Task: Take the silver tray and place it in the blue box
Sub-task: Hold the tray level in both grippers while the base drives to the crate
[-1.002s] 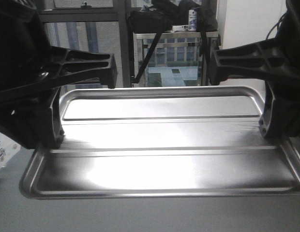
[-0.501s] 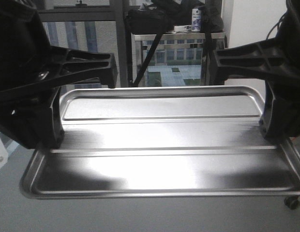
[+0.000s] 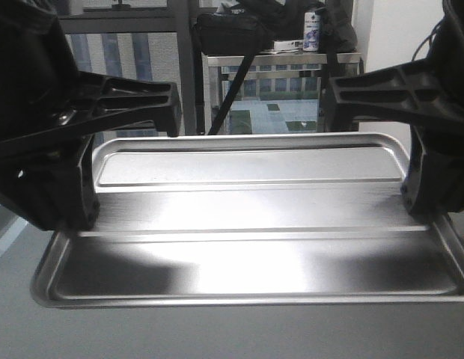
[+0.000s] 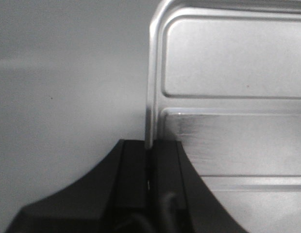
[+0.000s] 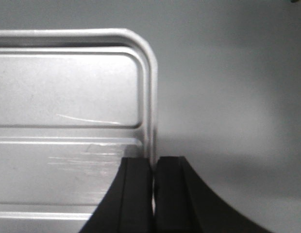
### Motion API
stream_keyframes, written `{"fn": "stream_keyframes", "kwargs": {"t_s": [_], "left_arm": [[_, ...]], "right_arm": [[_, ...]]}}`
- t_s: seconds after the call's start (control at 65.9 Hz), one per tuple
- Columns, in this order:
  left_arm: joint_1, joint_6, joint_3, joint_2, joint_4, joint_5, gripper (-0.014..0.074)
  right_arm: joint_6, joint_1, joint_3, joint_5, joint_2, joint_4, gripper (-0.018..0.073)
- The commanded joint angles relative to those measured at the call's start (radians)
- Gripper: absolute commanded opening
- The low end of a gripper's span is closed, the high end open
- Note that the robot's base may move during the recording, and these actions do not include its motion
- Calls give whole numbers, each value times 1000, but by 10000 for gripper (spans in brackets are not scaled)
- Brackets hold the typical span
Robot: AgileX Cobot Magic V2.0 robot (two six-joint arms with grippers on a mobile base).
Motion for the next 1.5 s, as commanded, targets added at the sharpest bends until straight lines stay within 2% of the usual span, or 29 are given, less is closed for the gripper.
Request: {"fn": "stream_keyframes", "kwargs": {"t_s": [0.0, 1.488], "left_arm": [[-10, 9, -28, -30, 12, -34, -104], [-10, 9, -28, -30, 12, -34, -104]], "right_arm": [[-2, 5, -28, -39, -27, -39, 58], [-2, 5, -28, -32, -27, -39, 58]]}}
